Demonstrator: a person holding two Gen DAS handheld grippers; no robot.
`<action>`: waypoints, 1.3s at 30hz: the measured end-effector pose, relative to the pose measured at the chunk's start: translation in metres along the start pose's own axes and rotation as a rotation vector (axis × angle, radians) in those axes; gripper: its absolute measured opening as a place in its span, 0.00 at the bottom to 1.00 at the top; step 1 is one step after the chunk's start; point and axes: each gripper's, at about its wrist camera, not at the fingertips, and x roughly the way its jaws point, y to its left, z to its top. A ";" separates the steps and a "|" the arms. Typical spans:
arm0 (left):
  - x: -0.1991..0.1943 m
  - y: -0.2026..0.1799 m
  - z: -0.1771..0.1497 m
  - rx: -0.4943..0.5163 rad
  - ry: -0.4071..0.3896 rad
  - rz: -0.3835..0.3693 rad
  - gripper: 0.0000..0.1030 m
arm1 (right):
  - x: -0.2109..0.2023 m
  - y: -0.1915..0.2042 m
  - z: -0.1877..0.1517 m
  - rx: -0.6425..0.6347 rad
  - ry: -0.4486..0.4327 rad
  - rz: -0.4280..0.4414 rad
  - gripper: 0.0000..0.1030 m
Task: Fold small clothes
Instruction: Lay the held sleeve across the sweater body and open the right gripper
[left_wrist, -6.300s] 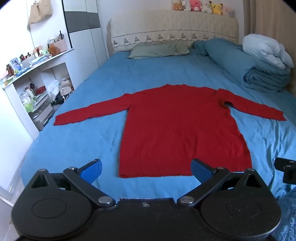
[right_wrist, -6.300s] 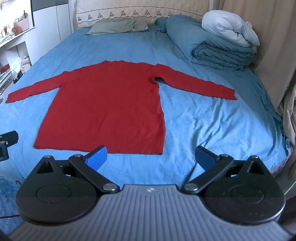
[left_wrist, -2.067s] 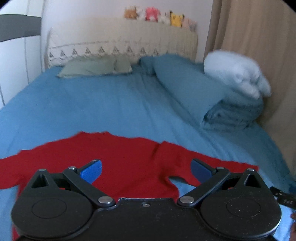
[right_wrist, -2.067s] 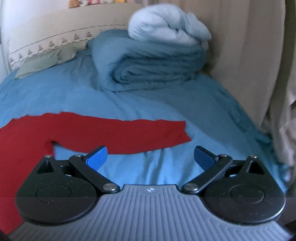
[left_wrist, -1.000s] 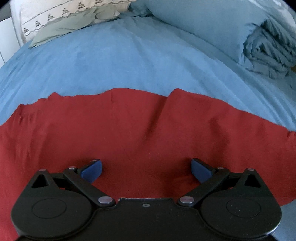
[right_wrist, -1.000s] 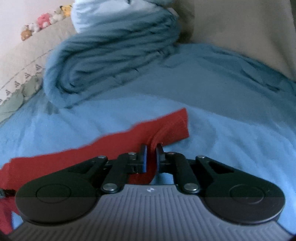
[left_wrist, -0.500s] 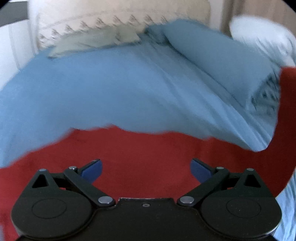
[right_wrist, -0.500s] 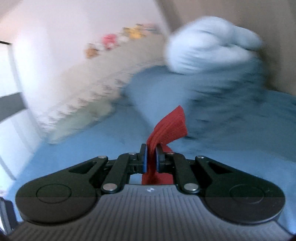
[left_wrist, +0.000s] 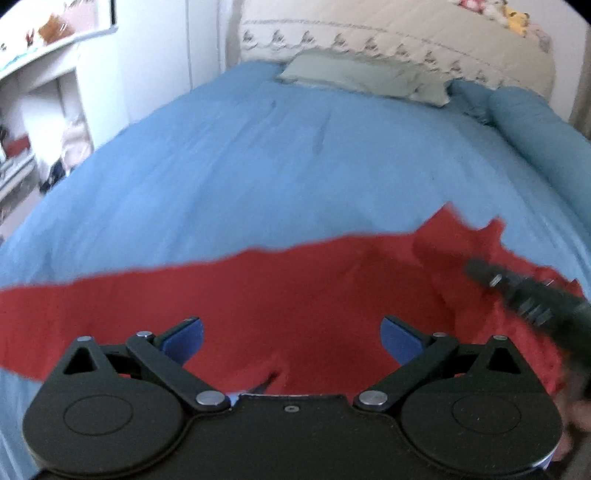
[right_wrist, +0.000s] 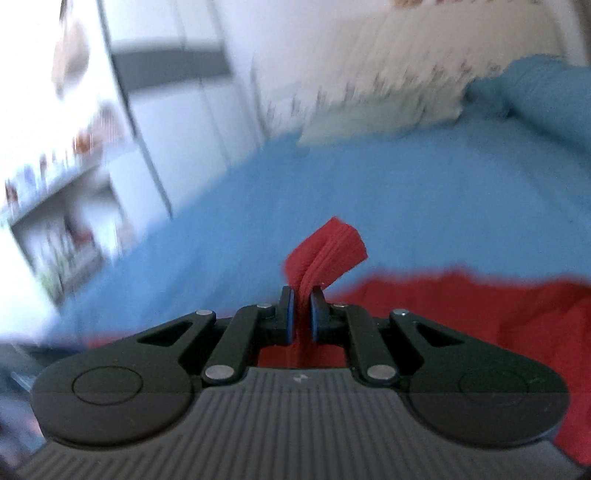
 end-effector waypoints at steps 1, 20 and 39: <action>0.001 0.004 -0.005 -0.008 0.008 -0.008 1.00 | 0.010 0.009 -0.014 -0.030 0.028 -0.009 0.23; 0.015 -0.059 0.001 0.084 -0.043 -0.220 1.00 | -0.037 -0.039 -0.075 -0.283 0.069 -0.039 0.79; 0.080 -0.074 0.001 -0.034 -0.099 -0.026 0.54 | -0.091 -0.126 -0.109 -0.138 0.070 -0.136 0.82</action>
